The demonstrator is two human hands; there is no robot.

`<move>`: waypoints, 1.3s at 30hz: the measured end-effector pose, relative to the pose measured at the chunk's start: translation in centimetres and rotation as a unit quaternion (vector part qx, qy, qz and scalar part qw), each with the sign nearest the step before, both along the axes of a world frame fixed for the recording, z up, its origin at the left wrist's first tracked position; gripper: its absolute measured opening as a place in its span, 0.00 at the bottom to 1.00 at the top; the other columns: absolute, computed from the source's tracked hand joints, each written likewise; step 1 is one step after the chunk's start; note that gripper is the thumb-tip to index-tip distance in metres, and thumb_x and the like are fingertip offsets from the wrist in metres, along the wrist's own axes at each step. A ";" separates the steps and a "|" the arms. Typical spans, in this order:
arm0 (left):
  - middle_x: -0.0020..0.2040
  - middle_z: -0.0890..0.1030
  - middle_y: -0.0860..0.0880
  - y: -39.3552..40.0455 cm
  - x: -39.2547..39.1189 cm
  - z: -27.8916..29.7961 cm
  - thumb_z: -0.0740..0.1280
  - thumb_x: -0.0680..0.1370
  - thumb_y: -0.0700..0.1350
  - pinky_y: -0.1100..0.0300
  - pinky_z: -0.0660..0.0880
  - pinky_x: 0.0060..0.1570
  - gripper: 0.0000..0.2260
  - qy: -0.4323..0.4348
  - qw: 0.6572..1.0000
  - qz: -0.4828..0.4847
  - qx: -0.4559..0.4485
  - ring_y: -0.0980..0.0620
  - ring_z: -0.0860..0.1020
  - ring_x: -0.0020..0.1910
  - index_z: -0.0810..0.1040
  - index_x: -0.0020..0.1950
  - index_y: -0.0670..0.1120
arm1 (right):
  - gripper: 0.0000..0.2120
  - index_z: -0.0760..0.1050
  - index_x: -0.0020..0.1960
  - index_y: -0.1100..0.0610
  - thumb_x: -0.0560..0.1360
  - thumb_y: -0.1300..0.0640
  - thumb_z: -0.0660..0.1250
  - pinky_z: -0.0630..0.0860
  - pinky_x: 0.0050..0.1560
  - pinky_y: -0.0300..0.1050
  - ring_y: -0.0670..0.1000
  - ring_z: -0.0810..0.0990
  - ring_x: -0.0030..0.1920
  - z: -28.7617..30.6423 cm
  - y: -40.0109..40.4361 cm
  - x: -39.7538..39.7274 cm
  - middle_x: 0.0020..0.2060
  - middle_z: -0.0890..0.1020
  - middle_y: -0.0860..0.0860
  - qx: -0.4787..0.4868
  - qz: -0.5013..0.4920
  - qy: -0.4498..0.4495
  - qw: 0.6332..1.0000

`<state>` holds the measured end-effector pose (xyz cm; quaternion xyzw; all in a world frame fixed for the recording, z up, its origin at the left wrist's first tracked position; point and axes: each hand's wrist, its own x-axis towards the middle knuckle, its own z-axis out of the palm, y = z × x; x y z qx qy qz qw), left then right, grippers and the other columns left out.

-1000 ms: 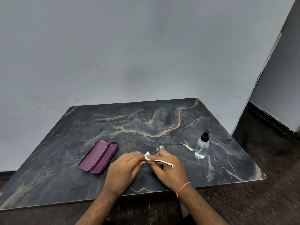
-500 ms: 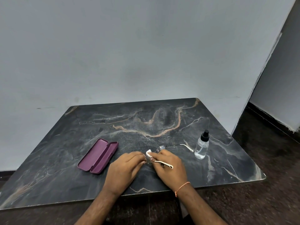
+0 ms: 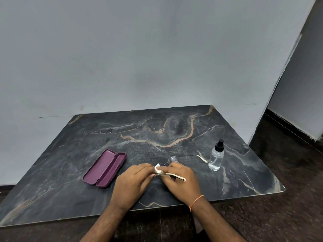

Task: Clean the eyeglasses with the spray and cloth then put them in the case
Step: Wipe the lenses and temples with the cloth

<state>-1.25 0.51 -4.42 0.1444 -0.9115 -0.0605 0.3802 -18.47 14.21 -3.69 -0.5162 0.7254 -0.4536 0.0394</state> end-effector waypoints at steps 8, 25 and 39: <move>0.59 0.87 0.61 0.0 0.0 0.1 0.69 0.85 0.54 0.60 0.80 0.54 0.09 -0.009 1.000 0.003 0.003 0.57 0.86 0.52 0.87 0.57 0.54 | 0.10 0.85 0.53 0.38 0.73 0.46 0.70 0.80 0.43 0.48 0.42 0.83 0.42 -0.4 -0.4 -0.2 0.41 0.82 0.42 0.001 -0.029 -0.008 1.000; 0.60 0.86 0.63 -0.3 0.0 0.2 0.69 0.84 0.54 0.64 0.79 0.54 0.07 -0.011 0.999 0.025 0.034 0.59 0.85 0.54 0.85 0.57 0.56 | 0.07 0.87 0.53 0.43 0.78 0.48 0.72 0.79 0.36 0.46 0.46 0.82 0.37 0.9 1.1 -2.1 0.35 0.81 0.42 -0.034 -0.197 0.051 0.979; 0.62 0.87 0.60 -0.5 0.0 0.1 0.69 0.85 0.52 0.64 0.78 0.63 0.09 -0.005 0.999 -0.015 0.051 0.58 0.85 0.60 0.87 0.60 0.53 | 0.12 0.84 0.62 0.36 0.80 0.39 0.67 0.80 0.43 0.48 0.49 0.87 0.49 0.8 0.0 -3.8 0.48 0.89 0.41 0.105 -0.111 0.134 0.979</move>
